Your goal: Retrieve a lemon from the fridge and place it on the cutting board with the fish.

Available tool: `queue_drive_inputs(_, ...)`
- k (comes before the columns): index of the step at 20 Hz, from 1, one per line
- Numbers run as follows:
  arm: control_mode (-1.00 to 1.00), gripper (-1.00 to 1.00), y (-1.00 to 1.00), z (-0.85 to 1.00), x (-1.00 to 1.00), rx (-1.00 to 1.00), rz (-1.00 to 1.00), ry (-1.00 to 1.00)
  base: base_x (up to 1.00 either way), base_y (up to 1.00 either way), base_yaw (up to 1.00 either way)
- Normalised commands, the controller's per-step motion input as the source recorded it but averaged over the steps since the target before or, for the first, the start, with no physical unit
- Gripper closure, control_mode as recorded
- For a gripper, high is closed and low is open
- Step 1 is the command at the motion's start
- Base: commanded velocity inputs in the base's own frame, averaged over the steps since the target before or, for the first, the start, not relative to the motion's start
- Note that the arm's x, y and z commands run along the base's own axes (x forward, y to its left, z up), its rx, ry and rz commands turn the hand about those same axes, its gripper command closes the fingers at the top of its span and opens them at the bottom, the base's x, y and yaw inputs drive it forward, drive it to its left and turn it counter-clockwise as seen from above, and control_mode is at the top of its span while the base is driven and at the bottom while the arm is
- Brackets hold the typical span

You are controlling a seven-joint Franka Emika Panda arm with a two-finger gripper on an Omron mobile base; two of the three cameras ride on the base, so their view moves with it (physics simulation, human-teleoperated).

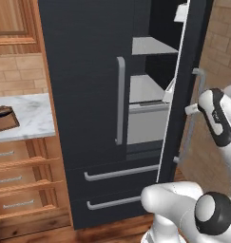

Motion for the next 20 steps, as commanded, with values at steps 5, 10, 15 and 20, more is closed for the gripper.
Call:
queue_drive_inputs(5,-1.0,-1.0,-0.33,0.34,-0.82,-0.01,-0.01,0.16,0.0,0.0,0.0)
queue_drive_inputs(10,-1.0,-1.0,-0.03,0.43,-0.97,-0.06,0.0,0.07,0.0,0.0,0.0)
queue_drive_inputs(15,-1.0,-1.0,0.48,0.54,-0.7,-0.26,0.0,0.0,0.0,0.0,0.0)
queue_drive_inputs(20,-1.0,-1.0,0.99,0.57,-0.15,-0.49,-0.12,0.22,0.0,0.0,0.0)
